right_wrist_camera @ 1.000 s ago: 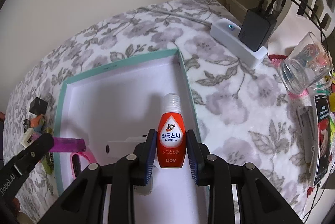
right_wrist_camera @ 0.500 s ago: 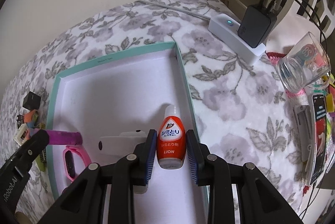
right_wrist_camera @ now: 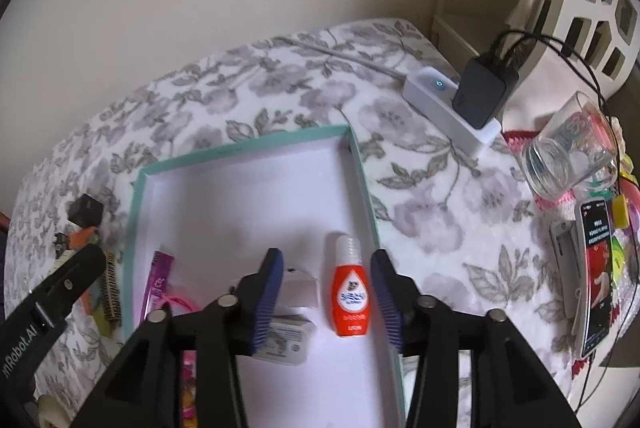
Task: Organize rigid objects
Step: 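Move both open tools back over the remaining pile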
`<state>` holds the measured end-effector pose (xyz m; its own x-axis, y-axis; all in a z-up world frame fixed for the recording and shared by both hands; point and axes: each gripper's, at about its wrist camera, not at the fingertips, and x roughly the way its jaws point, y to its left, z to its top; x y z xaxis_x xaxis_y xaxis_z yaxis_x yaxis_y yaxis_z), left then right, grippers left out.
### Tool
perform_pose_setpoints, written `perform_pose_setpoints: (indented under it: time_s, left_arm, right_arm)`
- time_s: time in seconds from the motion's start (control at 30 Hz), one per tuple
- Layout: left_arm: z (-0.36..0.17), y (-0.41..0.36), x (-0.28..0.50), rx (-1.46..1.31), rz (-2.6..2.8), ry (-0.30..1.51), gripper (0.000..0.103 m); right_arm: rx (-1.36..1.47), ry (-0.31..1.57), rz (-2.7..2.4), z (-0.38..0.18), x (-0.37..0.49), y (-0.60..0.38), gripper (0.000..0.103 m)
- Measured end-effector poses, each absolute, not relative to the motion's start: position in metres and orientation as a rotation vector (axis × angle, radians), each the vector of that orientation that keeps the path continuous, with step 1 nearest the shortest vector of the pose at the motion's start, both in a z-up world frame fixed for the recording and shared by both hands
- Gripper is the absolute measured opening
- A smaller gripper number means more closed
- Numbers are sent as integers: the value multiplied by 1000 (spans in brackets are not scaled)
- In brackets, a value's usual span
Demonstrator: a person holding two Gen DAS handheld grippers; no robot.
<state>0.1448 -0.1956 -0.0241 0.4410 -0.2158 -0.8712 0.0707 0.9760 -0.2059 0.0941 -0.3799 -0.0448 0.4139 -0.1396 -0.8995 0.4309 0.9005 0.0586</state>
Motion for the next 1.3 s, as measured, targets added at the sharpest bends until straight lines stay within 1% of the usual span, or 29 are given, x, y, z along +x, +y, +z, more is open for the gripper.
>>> perform_pose_setpoints:
  time_s: [0.1, 0.13, 0.3, 0.37, 0.47, 0.53, 0.6, 0.67, 0.8, 0.93, 1.0, 1.07, 1.3]
  left_arm:
    - [-19, -185, 147, -155, -144, 1087, 61]
    - [-18, -182, 147, -151, -129, 1082, 61]
    - [-21, -164, 151, -135, -52, 1081, 61]
    - [-26, -157, 154, -140, -28, 1095, 61]
    - [-32, -147, 157, -128, 18, 1114, 61]
    - [-36, -138, 158, -134, 62, 1124, 65]
    - [-39, -126, 158, -160, 101, 1135, 78]
    - [-41, -115, 159, -179, 130, 1144, 81]
    - [-41, -94, 157, -184, 237, 1138, 84]
    - [-42, -74, 157, -199, 313, 1141, 84]
    - [-43, -64, 156, -217, 334, 1147, 84]
    - [-46, -56, 156, -228, 348, 1160, 84]
    - [-55, -36, 155, -251, 396, 1191, 84]
  right_arm:
    - [292, 1076, -342, -42, 96, -372, 56]
    - [283, 1074, -338, -42, 97, -369, 59]
    - [258, 1077, -308, -45, 103, -355, 61]
    - [258, 1077, -290, -46, 105, -349, 66]
    - [226, 1071, -260, -47, 109, -335, 68]
    - [210, 1064, -248, -46, 110, -326, 69]
    - [214, 1058, -224, -46, 112, -319, 71]
    - [220, 1055, -198, -47, 114, -311, 73]
    - [200, 1064, -161, -50, 118, -293, 73]
    - [185, 1071, -127, -52, 121, -275, 74]
    - [188, 1073, -105, -54, 122, -266, 75]
    - [188, 1077, -78, -55, 124, -257, 85]
    - [178, 1095, -15, -60, 128, -230, 85]
